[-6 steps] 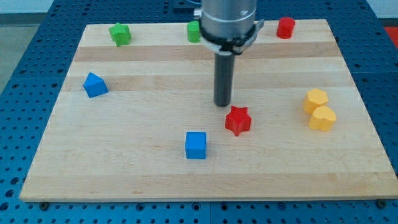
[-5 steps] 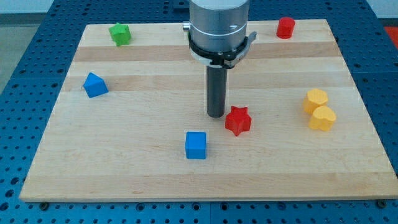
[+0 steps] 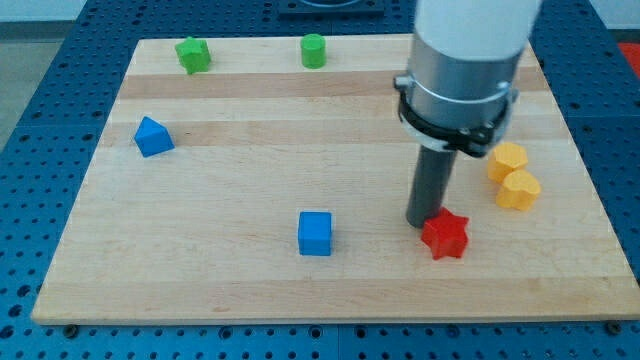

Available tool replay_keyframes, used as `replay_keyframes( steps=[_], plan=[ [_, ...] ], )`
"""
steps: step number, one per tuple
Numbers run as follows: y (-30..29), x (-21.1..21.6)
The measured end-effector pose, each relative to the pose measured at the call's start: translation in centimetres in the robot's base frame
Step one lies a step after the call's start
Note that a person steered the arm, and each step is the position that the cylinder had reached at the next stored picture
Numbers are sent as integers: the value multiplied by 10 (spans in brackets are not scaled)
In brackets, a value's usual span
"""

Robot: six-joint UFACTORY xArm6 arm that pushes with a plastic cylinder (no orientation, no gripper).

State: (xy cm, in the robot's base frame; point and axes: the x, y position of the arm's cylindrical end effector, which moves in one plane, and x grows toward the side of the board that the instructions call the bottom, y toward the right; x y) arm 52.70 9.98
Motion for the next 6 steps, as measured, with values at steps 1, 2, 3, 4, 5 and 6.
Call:
replay_keyframes(
  steps=[1,2,3,4,5,6],
  plan=[
    [5,4],
    [5,4],
    [0,-11],
    [-20,10],
    [-20,38],
    [-21,61]
  ],
)
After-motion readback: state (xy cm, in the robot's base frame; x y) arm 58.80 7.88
